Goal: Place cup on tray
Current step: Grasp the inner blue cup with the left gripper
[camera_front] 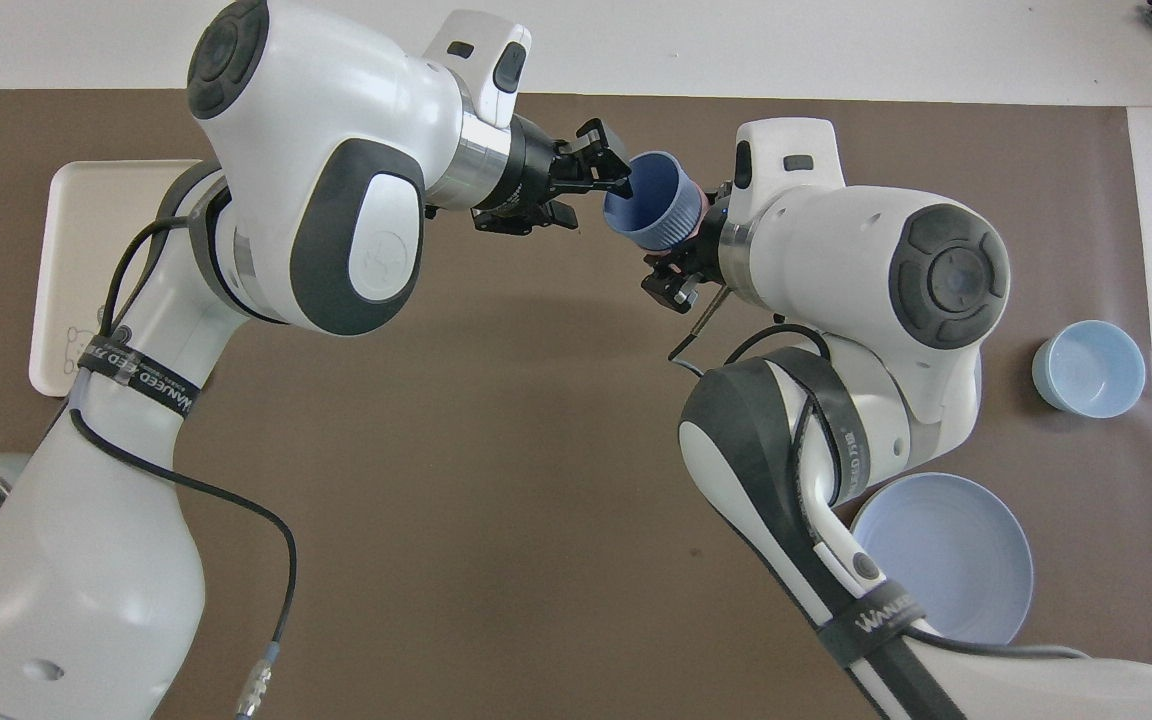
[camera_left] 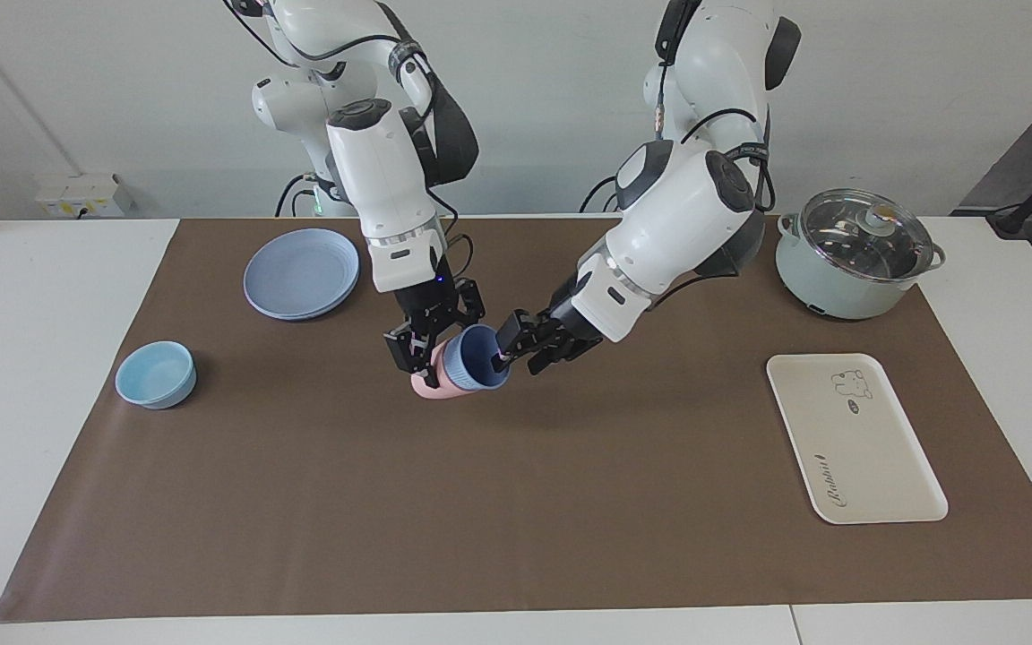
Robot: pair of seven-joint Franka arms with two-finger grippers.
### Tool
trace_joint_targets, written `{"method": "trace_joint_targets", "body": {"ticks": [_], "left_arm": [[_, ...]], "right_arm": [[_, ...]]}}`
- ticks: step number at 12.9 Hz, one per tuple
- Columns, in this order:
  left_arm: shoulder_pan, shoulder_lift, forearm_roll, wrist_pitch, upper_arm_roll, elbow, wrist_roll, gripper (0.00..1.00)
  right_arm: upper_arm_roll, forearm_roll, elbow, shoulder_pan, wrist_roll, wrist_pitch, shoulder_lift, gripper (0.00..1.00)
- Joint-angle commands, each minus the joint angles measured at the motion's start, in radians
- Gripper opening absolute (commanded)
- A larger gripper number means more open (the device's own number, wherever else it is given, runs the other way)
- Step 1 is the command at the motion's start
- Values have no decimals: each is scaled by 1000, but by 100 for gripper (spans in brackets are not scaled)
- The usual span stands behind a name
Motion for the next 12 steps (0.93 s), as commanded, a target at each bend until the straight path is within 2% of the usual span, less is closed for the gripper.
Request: {"method": "trace_joint_targets", "body": {"ticks": [1, 3, 5, 8, 12], "left_arm": [[-29, -52, -12, -6, 11, -69, 17, 57], [-37, -73, -18, 9, 11, -114, 17, 43], [-34, -73, -22, 7, 11, -111, 16, 22], [-28, -70, -22, 4, 11, -108, 8, 1], [-21, -68, -22, -8, 11, -103, 3, 0]], "right_arm": [[0, -28, -16, -1, 20, -5, -23, 0], [0, -28, -20, -2, 19, -2, -23, 0], [0, -28, -23, -2, 19, 4, -21, 0], [0, -28, -23, -2, 17, 5, -21, 0], [0, -28, -28, -4, 13, 7, -21, 0]]}}
